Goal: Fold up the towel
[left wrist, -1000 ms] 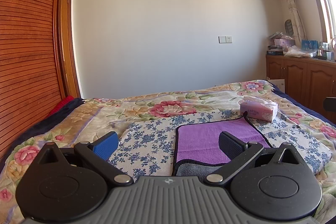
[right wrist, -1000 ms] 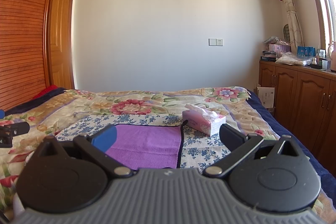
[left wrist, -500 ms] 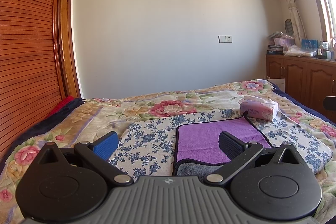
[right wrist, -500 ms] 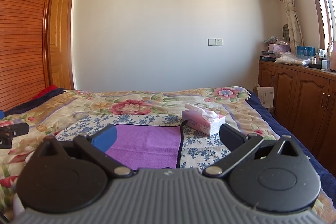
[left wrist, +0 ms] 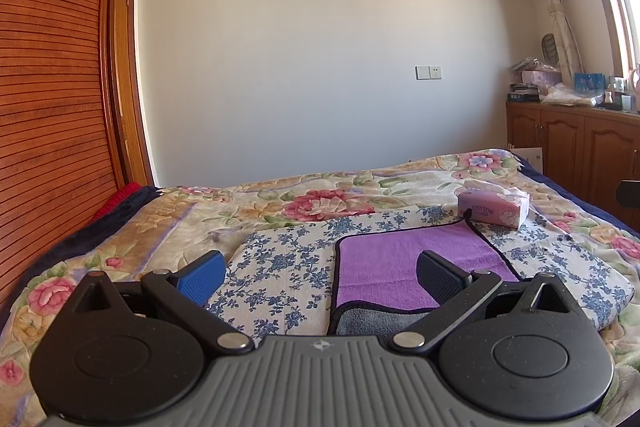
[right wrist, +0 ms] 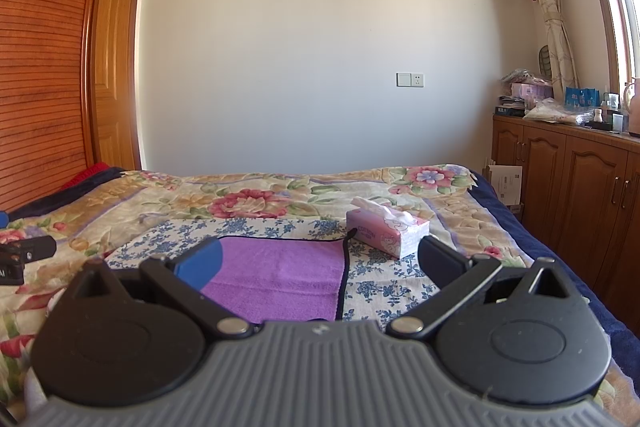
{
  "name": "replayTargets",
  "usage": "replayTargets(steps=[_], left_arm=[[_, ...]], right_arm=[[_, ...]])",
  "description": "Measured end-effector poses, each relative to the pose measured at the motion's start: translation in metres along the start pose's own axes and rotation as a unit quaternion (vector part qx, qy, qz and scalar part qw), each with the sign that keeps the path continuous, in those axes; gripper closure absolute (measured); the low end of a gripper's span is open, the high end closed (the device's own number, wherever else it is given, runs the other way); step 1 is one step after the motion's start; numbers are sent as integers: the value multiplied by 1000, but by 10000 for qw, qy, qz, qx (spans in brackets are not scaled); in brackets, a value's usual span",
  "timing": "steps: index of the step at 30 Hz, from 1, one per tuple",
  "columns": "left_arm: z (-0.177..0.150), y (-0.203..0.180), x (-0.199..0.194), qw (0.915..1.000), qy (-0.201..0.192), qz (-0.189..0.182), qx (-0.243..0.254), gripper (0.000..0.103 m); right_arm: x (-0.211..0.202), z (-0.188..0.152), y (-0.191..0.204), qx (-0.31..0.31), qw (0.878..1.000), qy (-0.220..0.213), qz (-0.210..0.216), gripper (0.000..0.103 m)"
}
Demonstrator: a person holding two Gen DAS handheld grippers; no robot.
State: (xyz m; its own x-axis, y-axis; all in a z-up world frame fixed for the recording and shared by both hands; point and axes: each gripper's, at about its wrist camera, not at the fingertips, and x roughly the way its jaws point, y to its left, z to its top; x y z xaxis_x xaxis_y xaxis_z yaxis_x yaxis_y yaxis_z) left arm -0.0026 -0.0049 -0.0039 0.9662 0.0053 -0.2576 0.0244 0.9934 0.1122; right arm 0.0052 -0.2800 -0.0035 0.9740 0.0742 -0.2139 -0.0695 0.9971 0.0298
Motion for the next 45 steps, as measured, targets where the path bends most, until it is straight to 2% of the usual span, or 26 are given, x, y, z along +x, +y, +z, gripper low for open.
replayTargets(steps=[39,45], left_arm=[[-2,1,1,10000,48,-7,53,0],[-3,0,3,9999,117,-23,74,0]], right_arm=[[0,-2,-2,6,10000,-2,11,0],[6,-3,-1,-26,9999,102,39,0]])
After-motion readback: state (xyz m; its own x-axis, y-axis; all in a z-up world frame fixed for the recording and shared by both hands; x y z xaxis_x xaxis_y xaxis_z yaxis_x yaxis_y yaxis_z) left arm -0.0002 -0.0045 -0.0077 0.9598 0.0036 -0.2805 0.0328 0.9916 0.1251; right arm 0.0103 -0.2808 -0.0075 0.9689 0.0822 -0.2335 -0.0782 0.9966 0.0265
